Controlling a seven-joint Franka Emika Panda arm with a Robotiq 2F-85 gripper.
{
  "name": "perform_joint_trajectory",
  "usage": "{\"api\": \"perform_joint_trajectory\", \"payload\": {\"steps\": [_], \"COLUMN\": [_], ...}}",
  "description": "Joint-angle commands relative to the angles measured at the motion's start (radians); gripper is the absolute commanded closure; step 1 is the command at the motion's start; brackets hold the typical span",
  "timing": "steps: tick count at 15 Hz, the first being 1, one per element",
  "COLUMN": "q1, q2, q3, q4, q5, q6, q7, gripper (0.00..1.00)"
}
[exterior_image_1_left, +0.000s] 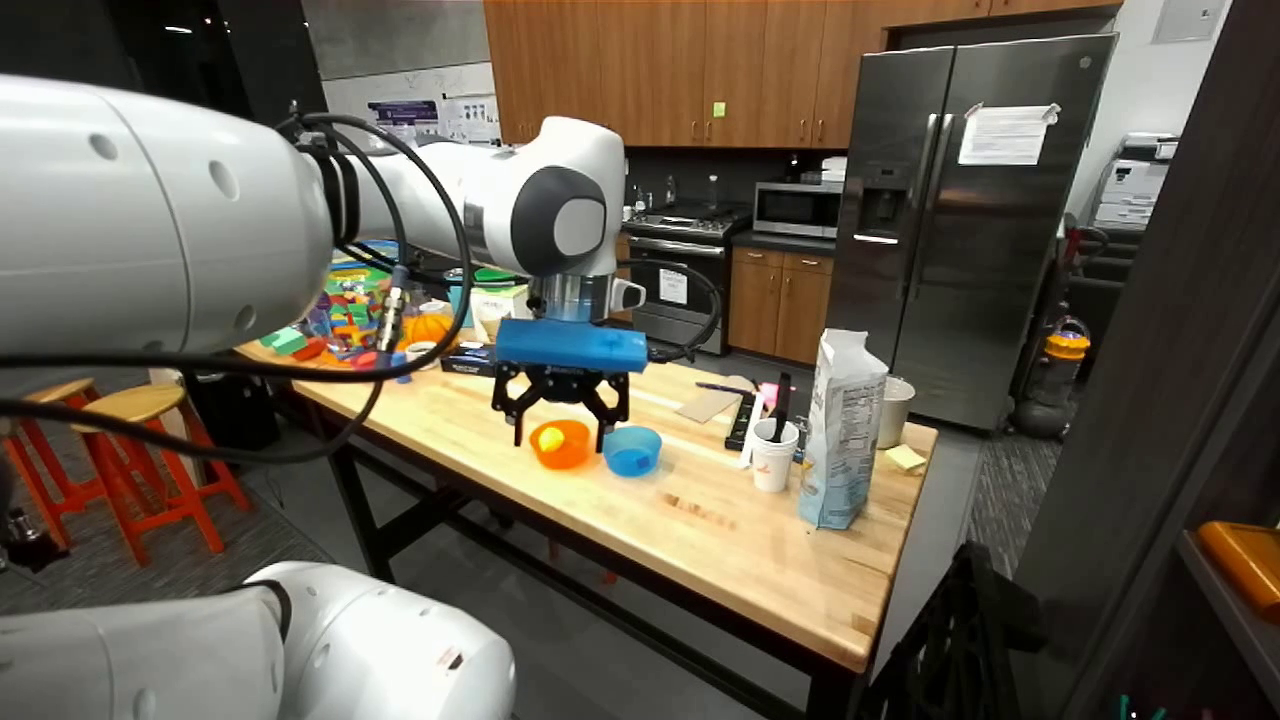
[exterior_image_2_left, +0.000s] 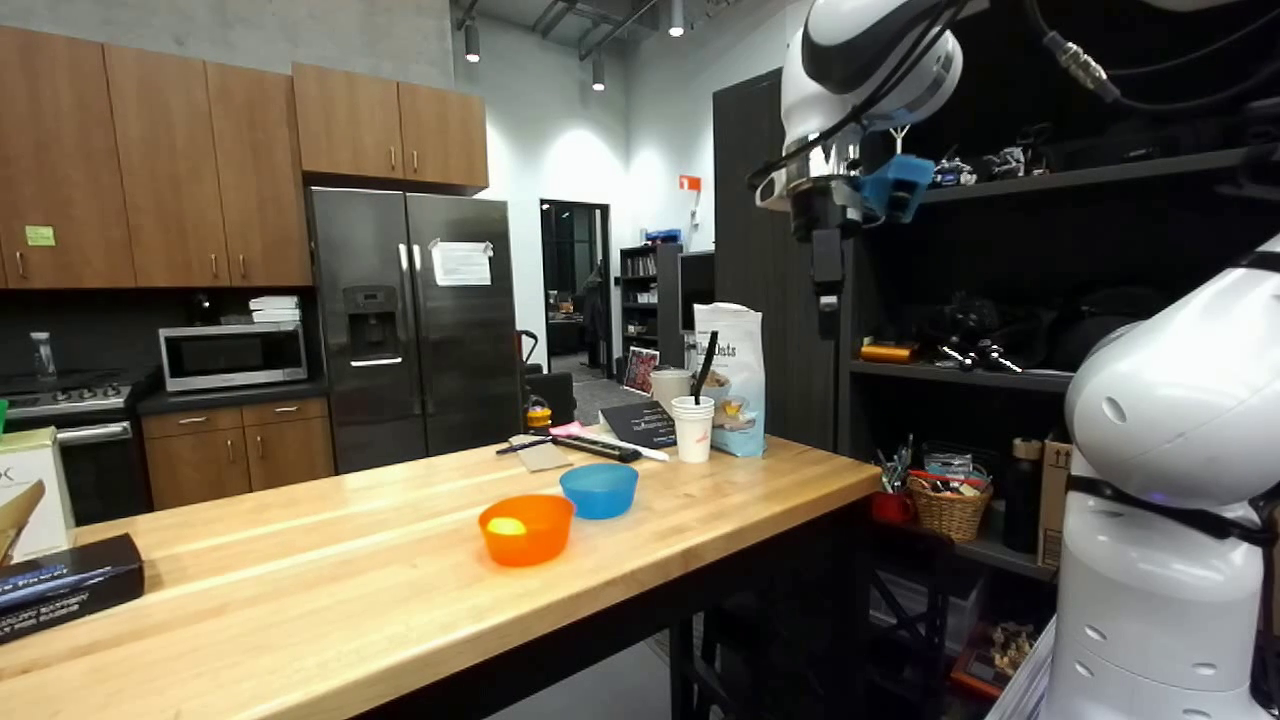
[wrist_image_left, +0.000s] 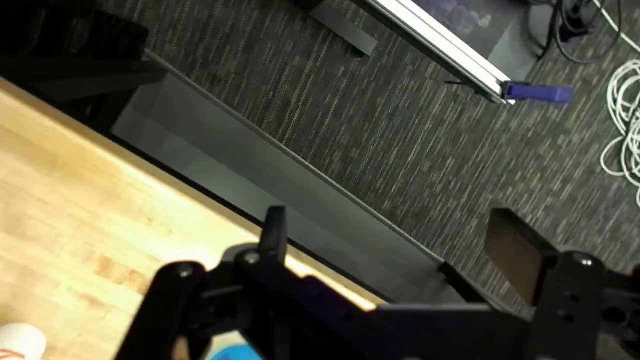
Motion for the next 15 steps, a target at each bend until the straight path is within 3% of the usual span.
{"api": "perform_joint_trajectory", "payload": {"steps": [1, 8, 15], "q1": [0.043, 0.075, 0.084], "q2": [-0.027, -0.060, -0.069], "q3": [-0.025, -0.049, -0.087], "q4": [-0.012, -0.034, -0.015], "q5": [-0.082, -0.140, -0.094], "q6": [-0.018, 0.006, -0.098], "q7": [-0.162, -0.490, -0.776], "gripper": [0.00, 0.00, 0.00]}}
